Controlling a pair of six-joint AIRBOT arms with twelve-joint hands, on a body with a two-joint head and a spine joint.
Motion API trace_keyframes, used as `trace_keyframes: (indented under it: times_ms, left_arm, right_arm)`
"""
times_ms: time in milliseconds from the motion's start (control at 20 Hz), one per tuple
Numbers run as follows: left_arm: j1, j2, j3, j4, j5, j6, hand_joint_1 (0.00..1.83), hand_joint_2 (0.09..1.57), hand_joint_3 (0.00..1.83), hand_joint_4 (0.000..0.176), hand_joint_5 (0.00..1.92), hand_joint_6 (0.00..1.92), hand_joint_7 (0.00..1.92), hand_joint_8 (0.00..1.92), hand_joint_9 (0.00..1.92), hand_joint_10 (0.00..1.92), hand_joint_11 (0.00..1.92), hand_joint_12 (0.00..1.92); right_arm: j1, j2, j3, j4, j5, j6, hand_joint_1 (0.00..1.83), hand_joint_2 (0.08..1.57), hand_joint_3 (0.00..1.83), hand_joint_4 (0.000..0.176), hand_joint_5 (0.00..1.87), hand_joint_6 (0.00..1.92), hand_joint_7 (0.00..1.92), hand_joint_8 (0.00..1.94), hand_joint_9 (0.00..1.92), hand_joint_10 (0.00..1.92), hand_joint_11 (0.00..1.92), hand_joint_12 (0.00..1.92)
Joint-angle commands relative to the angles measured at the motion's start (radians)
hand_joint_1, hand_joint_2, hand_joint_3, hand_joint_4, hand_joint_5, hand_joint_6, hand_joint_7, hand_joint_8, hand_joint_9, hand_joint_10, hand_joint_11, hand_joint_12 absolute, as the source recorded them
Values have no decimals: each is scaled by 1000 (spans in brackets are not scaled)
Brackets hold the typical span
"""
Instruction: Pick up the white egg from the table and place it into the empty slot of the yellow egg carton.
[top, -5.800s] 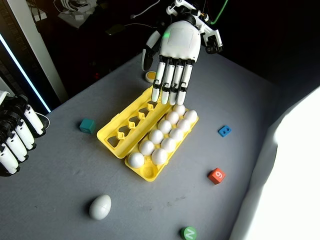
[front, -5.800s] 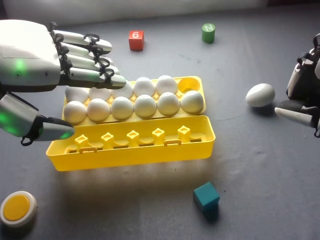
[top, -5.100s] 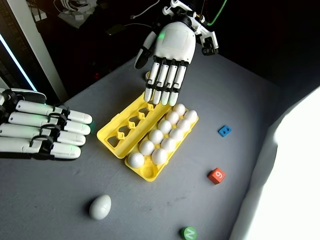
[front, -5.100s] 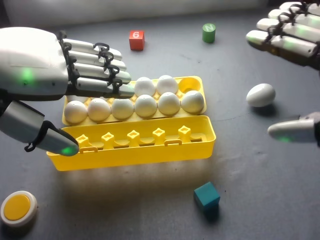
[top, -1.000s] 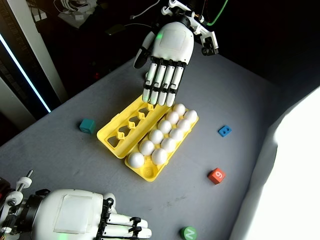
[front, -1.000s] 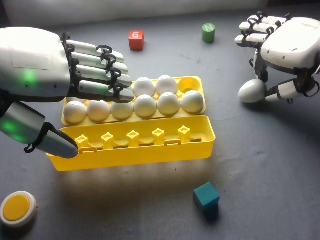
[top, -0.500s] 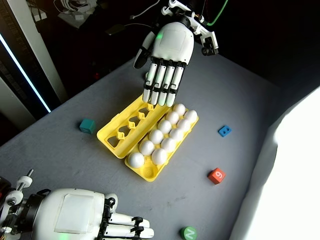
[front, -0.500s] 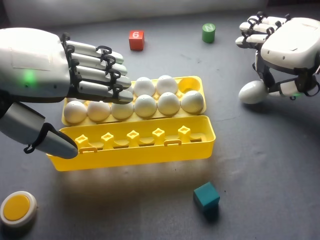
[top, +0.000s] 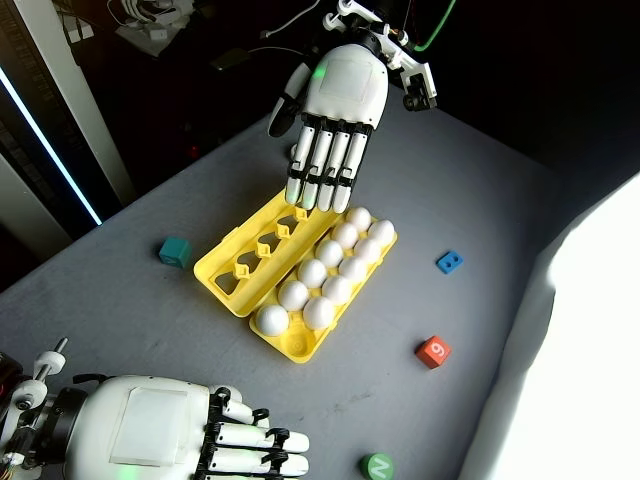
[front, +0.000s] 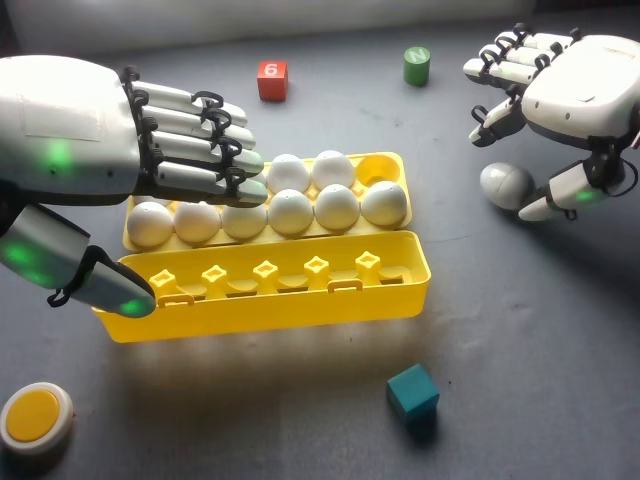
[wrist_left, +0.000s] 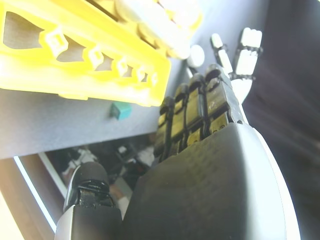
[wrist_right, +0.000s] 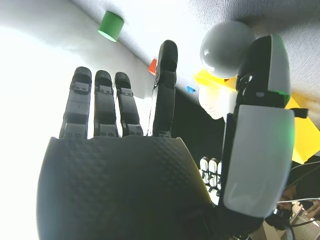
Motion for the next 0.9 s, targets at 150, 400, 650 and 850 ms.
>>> trace_keyframes:
  times_ms: [150,400,650,850]
  left_arm:
    - [-7,-3,7,-67,-12,1,0,1171,2,0,98,6,77,10,51,12,24,14]
    - [-8,-5,8,-67,-12,1,0,1163,0,0,117,10,93,10,62,11,26,21]
    - [-8,-6,8,-67,-12,1,0,1165,0,0,104,2,89,6,54,6,10,19]
    - [-7,-8,11,-67,-12,1,0,1167,0,0,102,8,85,9,57,8,21,10]
  right_arm:
    - [6,5,2,0,112,1,782,835,0,172,602,13,0,0,0,0,18,12]
    - [3,0,8,0,118,1,819,824,0,158,647,21,0,0,0,0,0,0]
    - [-7,-5,22,0,120,2,752,852,5,176,649,12,0,0,0,0,0,0]
    - [-7,-6,23,0,124,2,764,882,12,173,773,14,0,0,0,0,0,0]
